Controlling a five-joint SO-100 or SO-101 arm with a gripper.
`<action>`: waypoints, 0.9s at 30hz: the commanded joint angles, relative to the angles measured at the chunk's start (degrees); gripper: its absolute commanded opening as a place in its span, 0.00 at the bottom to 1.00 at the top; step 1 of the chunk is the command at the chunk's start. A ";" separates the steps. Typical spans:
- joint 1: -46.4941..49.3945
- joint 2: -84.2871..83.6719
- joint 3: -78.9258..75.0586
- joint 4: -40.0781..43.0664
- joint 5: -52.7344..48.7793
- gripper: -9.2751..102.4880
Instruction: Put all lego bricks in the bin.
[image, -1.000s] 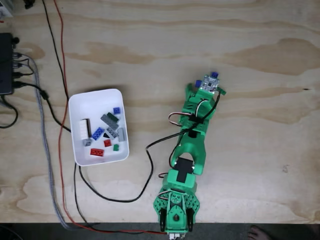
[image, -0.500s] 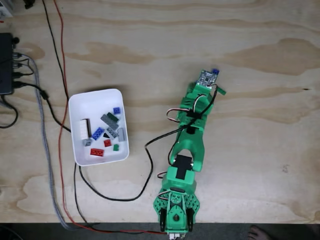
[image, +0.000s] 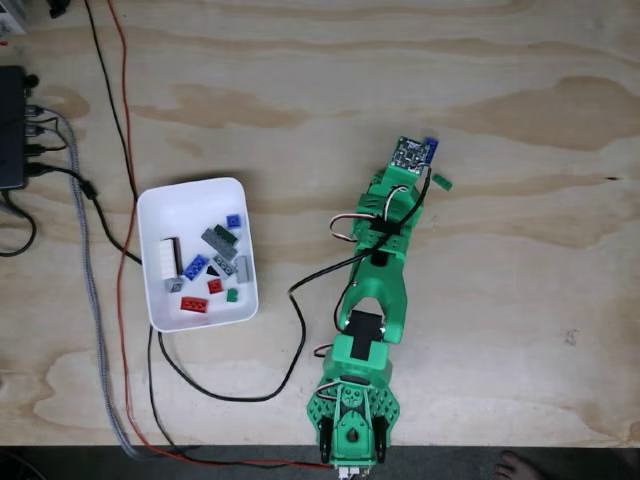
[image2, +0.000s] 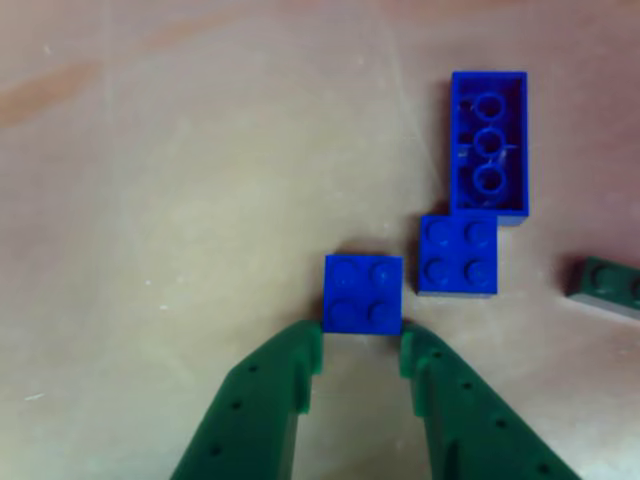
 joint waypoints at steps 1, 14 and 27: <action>-1.05 1.76 -1.14 1.76 0.44 0.08; 1.67 0.00 -2.37 -1.93 -0.44 0.22; -12.74 28.56 0.79 22.85 11.78 0.08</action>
